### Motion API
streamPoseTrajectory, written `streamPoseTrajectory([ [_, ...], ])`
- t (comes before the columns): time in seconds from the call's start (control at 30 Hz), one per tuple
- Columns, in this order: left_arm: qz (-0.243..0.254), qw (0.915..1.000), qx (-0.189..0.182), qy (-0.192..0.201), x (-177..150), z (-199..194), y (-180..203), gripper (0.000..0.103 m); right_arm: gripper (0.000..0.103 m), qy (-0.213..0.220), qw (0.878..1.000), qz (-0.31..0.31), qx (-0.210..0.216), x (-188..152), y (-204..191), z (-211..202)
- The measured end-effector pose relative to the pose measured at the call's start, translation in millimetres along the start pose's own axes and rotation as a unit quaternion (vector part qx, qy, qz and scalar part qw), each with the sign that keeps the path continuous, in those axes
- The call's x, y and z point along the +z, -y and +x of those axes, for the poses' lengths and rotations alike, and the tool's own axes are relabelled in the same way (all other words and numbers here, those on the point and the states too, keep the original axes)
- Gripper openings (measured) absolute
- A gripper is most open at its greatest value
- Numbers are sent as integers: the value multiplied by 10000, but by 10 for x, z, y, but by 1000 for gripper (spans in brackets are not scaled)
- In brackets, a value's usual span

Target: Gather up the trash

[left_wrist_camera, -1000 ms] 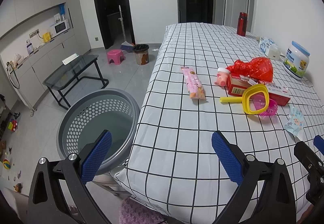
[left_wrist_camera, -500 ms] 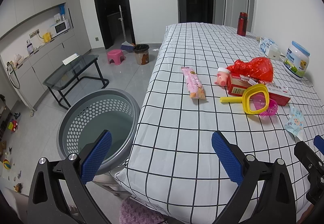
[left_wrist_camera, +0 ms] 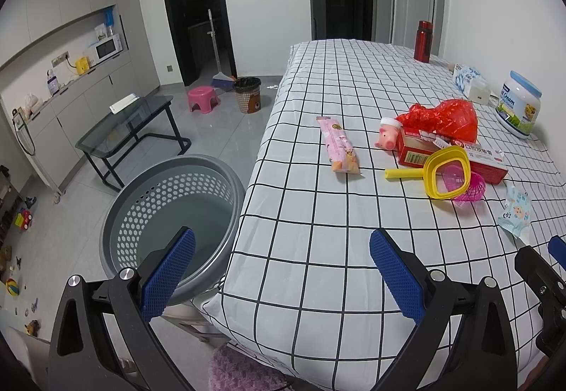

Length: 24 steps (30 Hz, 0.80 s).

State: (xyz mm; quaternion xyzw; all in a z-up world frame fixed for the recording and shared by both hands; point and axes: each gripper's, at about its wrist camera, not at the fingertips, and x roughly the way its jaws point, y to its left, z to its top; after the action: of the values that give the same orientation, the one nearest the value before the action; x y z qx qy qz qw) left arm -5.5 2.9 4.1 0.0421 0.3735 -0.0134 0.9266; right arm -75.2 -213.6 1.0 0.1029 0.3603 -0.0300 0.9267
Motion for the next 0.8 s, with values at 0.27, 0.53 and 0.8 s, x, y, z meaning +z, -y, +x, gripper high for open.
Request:
streamPoseTrajectory([
  [0.27,1,10000,1,-3,1,-2,-1,97,94,2,10000,5,9,-3,8,-4],
  [0.53,20,10000,17,1,-1,-6,6,97,94,2,10000,4,28,-4,-1,-1],
  [0.8,54,10000,15,-2,-10,2,45,97,94,1,10000,38,90,-6,25,-5],
])
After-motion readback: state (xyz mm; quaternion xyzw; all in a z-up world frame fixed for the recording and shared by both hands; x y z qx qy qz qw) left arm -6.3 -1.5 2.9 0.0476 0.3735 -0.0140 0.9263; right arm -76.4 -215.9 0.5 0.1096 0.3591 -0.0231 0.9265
